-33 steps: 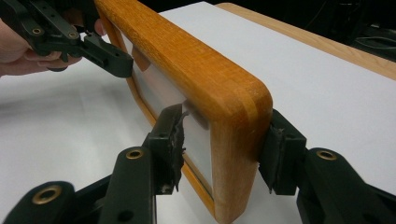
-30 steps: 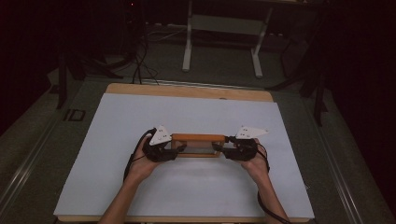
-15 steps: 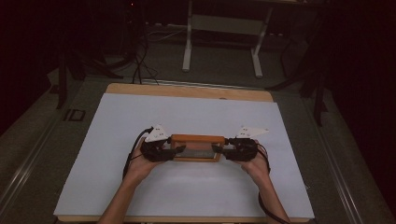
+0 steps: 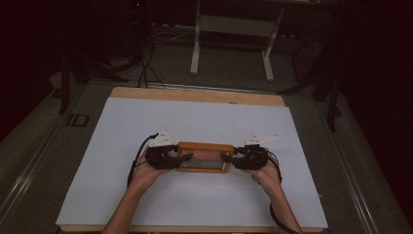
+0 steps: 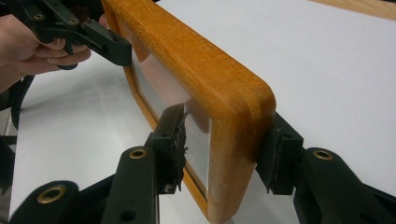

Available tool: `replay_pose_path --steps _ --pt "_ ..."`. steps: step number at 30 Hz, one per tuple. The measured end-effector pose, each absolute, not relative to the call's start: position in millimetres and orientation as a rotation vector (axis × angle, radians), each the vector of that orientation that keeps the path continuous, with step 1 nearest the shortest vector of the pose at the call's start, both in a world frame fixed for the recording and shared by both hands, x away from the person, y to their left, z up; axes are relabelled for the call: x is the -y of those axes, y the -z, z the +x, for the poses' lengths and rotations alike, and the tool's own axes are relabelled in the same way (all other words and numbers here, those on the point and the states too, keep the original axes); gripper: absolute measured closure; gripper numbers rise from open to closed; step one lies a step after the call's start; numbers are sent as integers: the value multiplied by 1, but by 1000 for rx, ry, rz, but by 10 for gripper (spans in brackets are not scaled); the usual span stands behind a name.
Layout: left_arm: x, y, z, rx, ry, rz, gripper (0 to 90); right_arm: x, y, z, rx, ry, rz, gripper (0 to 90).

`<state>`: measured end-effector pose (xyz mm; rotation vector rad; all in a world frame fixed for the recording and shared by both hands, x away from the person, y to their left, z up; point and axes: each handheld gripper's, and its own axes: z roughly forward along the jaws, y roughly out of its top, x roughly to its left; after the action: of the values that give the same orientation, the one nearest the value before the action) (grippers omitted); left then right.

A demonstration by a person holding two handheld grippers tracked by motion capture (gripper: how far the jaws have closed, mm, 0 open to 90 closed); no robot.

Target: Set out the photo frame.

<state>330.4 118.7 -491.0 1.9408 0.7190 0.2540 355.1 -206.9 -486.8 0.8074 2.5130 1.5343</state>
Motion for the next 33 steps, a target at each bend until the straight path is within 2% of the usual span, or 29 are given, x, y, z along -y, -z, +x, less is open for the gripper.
replay_pose_path --steps 19,33 --pt "-118 503 333 -765 -125 1940 524 209 487 353 -2587 -1472 878 568" --pt "-111 506 338 -816 -187 1941 470 206 491 359 -2555 -1453 922 542"
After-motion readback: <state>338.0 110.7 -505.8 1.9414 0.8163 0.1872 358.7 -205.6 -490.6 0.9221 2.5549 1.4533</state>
